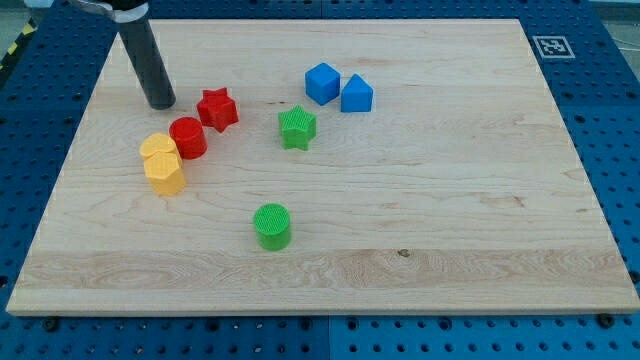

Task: Touch the left side of the yellow heart

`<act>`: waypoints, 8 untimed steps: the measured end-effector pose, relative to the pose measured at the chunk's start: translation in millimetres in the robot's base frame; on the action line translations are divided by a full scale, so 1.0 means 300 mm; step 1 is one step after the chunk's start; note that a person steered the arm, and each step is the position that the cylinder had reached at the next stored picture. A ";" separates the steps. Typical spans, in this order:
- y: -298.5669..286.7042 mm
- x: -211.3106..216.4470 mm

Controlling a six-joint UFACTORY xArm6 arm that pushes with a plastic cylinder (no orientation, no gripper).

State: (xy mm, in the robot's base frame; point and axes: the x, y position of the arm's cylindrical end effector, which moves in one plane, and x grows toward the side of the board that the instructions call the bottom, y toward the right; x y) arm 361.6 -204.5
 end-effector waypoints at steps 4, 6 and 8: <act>-0.023 -0.005; -0.048 -0.005; -0.049 0.152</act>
State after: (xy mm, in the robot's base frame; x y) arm 407.2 -219.1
